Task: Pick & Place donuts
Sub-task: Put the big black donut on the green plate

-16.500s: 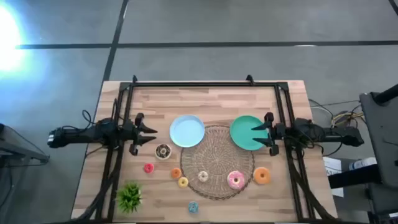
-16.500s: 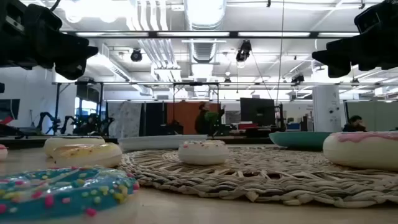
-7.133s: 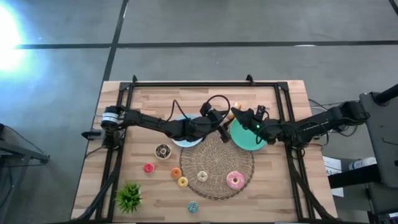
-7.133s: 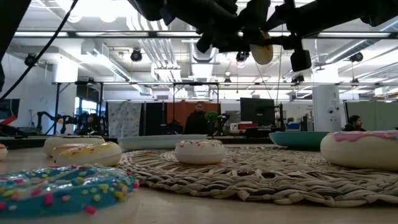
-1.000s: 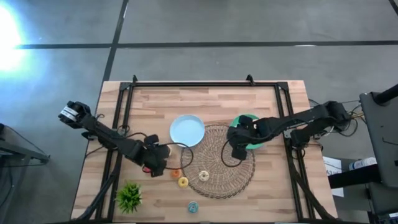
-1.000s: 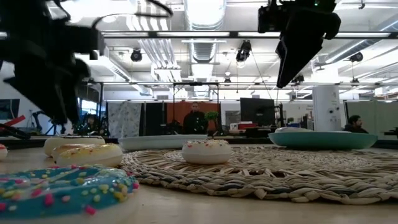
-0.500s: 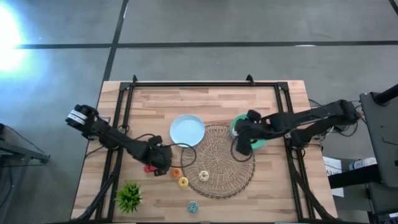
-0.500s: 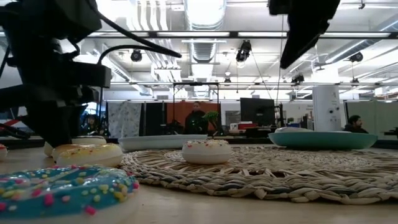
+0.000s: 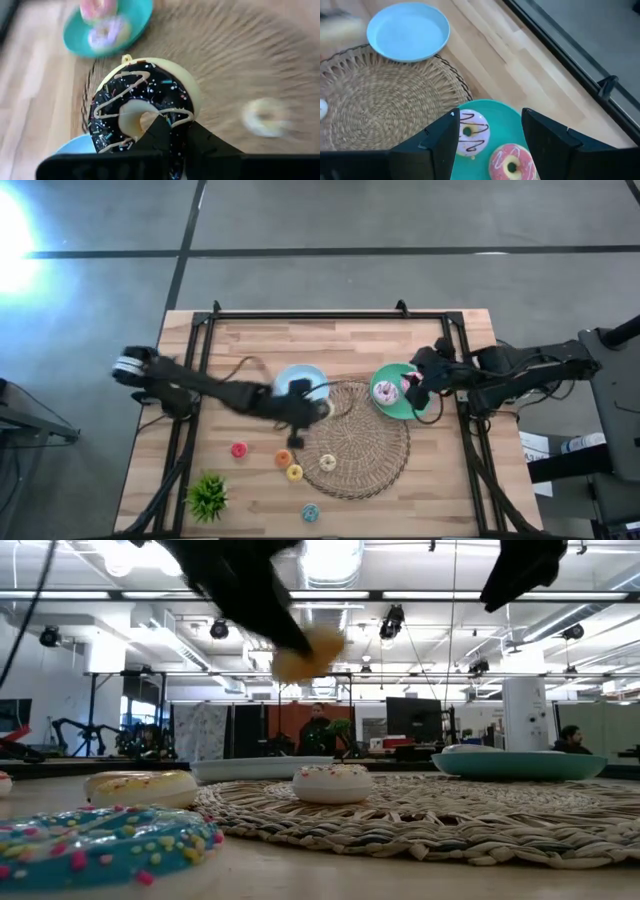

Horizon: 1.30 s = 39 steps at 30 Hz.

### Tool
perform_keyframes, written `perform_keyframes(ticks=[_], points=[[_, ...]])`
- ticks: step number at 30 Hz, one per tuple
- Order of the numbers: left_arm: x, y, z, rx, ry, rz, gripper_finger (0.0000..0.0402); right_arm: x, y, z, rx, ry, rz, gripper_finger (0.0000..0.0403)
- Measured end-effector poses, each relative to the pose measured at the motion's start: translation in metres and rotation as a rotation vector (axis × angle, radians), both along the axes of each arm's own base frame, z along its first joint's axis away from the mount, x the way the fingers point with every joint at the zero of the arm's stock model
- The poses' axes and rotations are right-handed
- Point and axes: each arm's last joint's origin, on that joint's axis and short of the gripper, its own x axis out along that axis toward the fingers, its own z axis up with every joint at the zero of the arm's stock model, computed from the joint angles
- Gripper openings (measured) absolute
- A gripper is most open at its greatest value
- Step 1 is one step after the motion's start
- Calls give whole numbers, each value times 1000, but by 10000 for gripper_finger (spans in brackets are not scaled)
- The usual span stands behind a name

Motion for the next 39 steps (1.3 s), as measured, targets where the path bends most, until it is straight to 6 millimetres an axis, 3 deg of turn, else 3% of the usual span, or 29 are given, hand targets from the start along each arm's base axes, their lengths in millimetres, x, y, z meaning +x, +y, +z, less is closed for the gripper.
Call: perform_keyframes(ticks=[3, 6, 11, 18, 26, 30, 36, 39], points=[[43, 29, -10, 13, 18, -24, 2, -11, -2, 4, 19, -18, -29, 206], [89, 44, -3, 79, -20, -78, 1, -24, -4, 5, 48, -15, -76, 206], [151, 43, 0, 139, 7, -171, 1, -50, -9, 6, 104, 8, -160, 206], [206, 43, 4, 181, -48, -232, 0, -81, -15, 7, 126, 18, -200, 206], [244, 47, -29, 194, -144, -196, 0, -92, -17, 9, 133, -18, -211, 206], [241, 50, -56, 180, -78, -153, 6, -92, -17, 8, 129, -6, -208, 206], [241, 50, -65, 148, -102, -129, 54, -91, -17, 6, 129, 1, -214, 206], [234, 54, -74, 99, 24, -89, 89, -90, -16, 4, 138, 2, -223, 206]])
